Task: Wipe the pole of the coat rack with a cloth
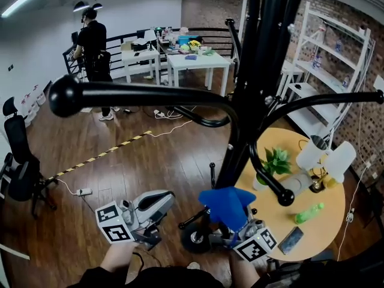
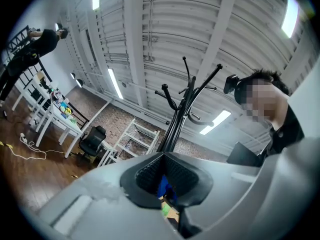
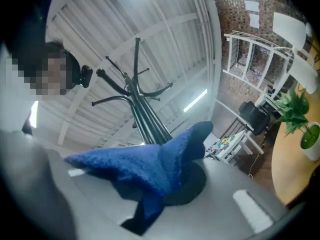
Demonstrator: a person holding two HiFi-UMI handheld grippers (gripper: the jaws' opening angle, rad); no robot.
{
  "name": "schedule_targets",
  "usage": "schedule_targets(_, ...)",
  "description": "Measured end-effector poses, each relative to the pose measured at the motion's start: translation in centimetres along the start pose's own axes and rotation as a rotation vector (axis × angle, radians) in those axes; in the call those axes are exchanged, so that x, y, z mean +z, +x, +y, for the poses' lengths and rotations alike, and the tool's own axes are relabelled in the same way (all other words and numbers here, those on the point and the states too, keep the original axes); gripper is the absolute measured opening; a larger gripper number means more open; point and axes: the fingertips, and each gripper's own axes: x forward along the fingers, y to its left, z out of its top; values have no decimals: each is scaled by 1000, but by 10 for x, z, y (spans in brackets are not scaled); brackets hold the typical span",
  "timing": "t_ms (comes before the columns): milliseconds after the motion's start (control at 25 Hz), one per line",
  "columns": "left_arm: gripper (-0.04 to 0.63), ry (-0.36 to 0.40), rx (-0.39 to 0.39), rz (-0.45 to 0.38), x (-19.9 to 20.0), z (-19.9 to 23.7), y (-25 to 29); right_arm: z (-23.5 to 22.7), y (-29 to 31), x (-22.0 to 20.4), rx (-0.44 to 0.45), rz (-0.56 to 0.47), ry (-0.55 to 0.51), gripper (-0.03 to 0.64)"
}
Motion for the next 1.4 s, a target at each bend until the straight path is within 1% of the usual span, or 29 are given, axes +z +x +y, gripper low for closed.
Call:
schedule_targets(80,2,0,6,11,-3,-1,2,5,3,5,10,4,-15,29)
schedule_targets(200,2,7,6,26,-3,1,4,3,-1,-2,9,17,-1,29)
schedule_targets(360,2,0,-35,42,-5,4,15,-8,-8,-24,-39,84,-27,29)
schedule_targets(480,2,-17,-75,60,-6,8,15,-17,-17,-41,-112,94,-45,29)
schedule_targets(600,2,-48,-130,83,-8,14,4,-28,-29,-60,-223,89,-75,29)
schedule_targets(680,2,-88,-188,106,-11,23,-4,-34,-35,-81,-312,92,-102,29)
schedule_targets(800,2,-148,-299,167,-18,43,-15,-40,-38,-124,-452,120,-150,29)
schedule_targets(920,2,-186,-377,211,-16,50,-29,-39,-39,-141,-547,98,-162,29)
schedule_targets(1000,2,-206,-420,232,-12,53,-36,-34,-39,-144,-581,95,-128,29)
schedule_targets(1080,2,-223,-453,243,-7,56,-41,-17,-38,-150,-571,127,-84,29)
schedule_targets(1160,2,-239,-484,246,-3,55,-45,4,-37,-157,-547,187,-73,29)
schedule_targets(1240,2,-250,-506,247,2,54,-50,15,-32,-162,-551,235,-101,29)
schedule_targets(1280,2,-256,-509,244,5,55,-52,13,-29,-163,-565,240,-115,29)
schedule_targets(1360,2,-271,-505,228,8,57,-53,-6,-27,-160,-614,219,-147,29)
schedule_targets(1400,2,-277,-501,219,8,56,-53,-20,-27,-155,-650,205,-185,29)
